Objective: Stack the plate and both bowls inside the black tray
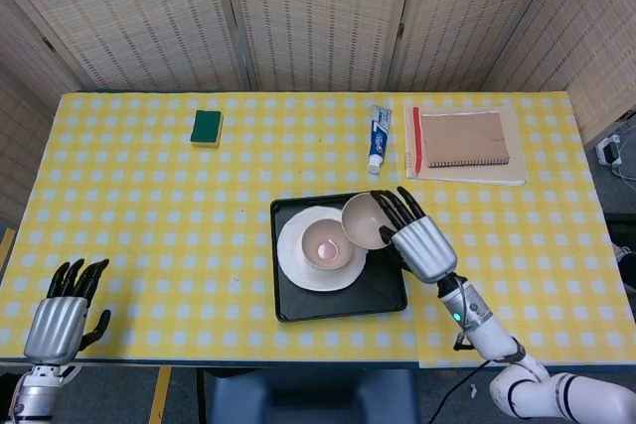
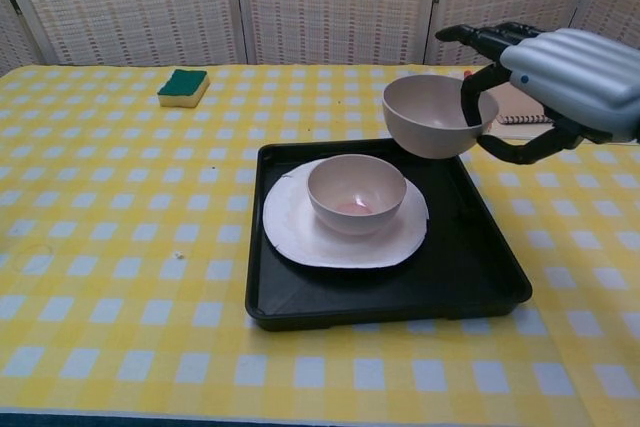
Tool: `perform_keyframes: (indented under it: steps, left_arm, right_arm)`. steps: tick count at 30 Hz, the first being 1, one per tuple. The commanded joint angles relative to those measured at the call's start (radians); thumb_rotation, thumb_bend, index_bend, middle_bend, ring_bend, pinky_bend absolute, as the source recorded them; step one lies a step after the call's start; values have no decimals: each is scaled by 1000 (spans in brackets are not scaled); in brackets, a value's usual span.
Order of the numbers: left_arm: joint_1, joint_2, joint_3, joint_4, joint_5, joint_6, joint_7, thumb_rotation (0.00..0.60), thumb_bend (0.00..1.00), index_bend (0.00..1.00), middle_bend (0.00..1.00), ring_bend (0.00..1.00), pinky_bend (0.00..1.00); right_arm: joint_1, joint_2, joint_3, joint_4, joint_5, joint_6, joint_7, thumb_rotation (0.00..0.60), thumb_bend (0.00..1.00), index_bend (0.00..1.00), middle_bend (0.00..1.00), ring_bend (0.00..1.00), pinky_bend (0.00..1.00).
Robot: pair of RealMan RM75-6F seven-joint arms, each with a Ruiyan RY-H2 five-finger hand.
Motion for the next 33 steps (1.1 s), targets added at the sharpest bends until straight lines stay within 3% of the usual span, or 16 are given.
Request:
perform_keyframes:
  steps: [1, 15, 33]
  left_arm:
    - [2, 8, 3, -6, 2, 0, -10, 600, 462, 0, 156, 1, 0]
    - [14, 41, -7, -15, -11, 14, -56, 600, 462, 0, 154, 0, 0]
    - [10, 55, -4, -26, -15, -6, -66, 600, 462, 4, 154, 0, 0]
  right_arm:
    - [22, -38, 1, 11, -18, -12, -12, 600, 461, 616, 0, 0, 0]
    - [95, -198, 14, 182, -12, -82, 50, 600, 461, 616, 0, 0, 0]
    - [110, -262, 2, 253, 1, -96, 70, 600, 461, 616, 0, 0, 0]
